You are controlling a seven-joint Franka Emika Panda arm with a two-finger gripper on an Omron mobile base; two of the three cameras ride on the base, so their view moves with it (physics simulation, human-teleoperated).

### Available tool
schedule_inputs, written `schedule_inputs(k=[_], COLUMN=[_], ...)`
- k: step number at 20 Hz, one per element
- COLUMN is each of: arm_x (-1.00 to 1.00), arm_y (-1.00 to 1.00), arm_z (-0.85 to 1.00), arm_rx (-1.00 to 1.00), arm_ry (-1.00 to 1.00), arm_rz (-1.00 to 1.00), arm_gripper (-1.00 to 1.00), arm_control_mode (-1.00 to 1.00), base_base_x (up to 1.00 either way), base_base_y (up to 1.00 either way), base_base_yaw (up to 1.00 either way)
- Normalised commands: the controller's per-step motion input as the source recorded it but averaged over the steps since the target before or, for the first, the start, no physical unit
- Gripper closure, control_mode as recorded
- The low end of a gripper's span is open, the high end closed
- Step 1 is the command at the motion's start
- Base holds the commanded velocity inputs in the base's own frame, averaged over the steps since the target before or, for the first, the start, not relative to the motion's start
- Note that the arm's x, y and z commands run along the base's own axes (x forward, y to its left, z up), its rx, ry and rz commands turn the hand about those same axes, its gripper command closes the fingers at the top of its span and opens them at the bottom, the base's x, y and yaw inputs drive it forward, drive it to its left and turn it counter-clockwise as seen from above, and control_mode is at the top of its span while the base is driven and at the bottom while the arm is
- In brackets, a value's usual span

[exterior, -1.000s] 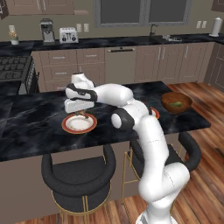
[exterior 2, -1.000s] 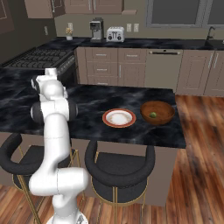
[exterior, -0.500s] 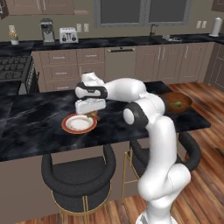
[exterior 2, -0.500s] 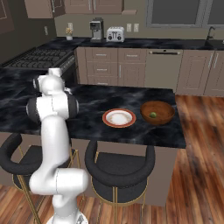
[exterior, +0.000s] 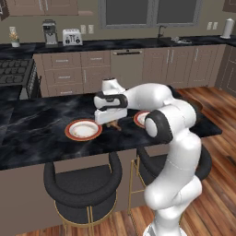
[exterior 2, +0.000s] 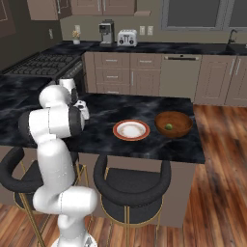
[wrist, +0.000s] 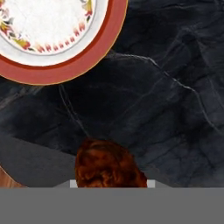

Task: Pick the chicken drumstick and cucumber from their plates and place them in the bowl. Then put the bowl in the fridge.

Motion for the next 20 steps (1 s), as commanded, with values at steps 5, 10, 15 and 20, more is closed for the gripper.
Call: schedule_inputs(k=[5,10,15,20], arm_x=[0.0,0.01,0.01,0.08], arm_y=[-0.58,-0.47,-0.34,-0.34], arm_z=[0.36,0.27,0.21,0.22], arm_rx=[-0.02,0.0,0.0,-0.1], arm_ry=[0.07,0.07,0.03,0.03], arm_rz=[-0.25,-0.49,-0.63,-0.55], arm_gripper=[1.0,1.0,1.0,1.0], arm_control_mode=[-1.0,-1.0,-1.0,-1.0], base_base_x=[0.0,0.0,0.0,0.0], base_base_y=[0.0,0.0,0.0,0.0], base_base_yaw=[0.0,0.0,0.0,0.0])
